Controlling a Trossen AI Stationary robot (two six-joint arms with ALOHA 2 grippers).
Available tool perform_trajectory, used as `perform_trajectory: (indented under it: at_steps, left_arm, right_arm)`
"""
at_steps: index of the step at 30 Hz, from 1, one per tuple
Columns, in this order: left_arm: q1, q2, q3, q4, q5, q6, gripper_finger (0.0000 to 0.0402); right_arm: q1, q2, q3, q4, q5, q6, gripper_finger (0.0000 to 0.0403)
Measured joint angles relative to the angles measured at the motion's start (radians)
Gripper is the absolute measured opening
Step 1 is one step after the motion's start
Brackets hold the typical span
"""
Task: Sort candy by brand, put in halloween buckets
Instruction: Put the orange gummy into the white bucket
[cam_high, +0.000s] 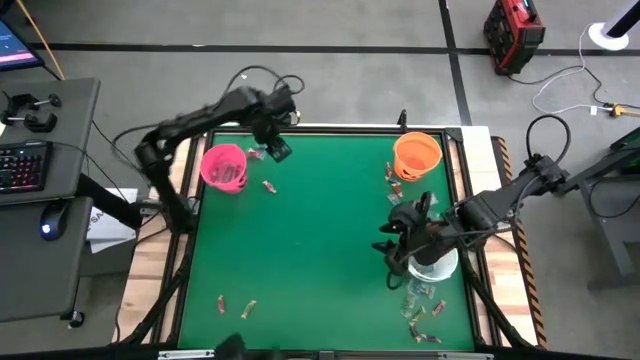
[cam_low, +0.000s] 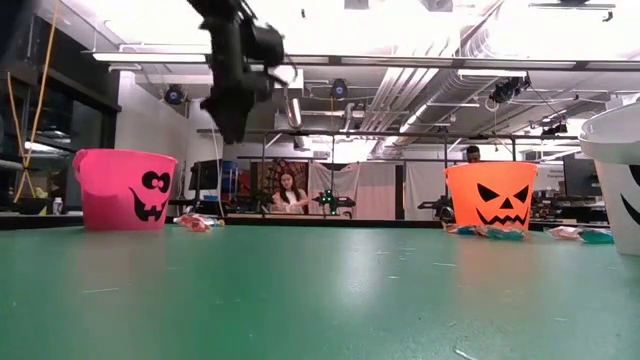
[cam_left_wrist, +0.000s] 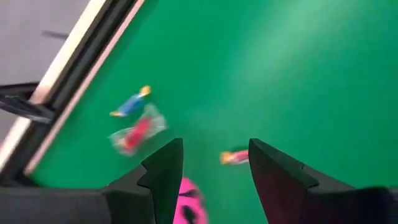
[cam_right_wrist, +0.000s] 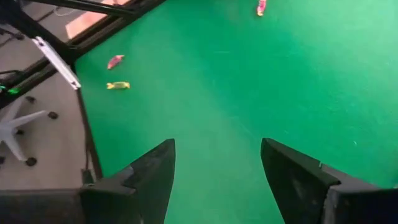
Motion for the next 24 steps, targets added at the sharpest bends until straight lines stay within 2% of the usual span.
perform_trajectory:
  at_steps: [6,11,16,24]
  left_arm:
    - [0.070,0.232,0.076,-0.092,-0.130,0.101,0.0170]
    - [0.096,0.346,0.077,-0.152,-0.150,0.096,0.0170]
    - [0.103,0.386,0.077,-0.153,-0.146,0.108,0.0170]
    - [0.115,0.425,0.065,-0.147,-0.194,0.126,0.0170]
  right_arm:
    - [-0.007,0.077,-0.001,0.025,-0.001,0.006,0.0231]
    - [-0.006,0.138,-0.001,0.070,-0.002,0.032,0.0231]
    - [-0.006,0.174,-0.001,0.083,-0.006,0.070,0.0231]
    - [-0.006,0.184,-0.001,0.097,-0.012,0.096,0.0231]
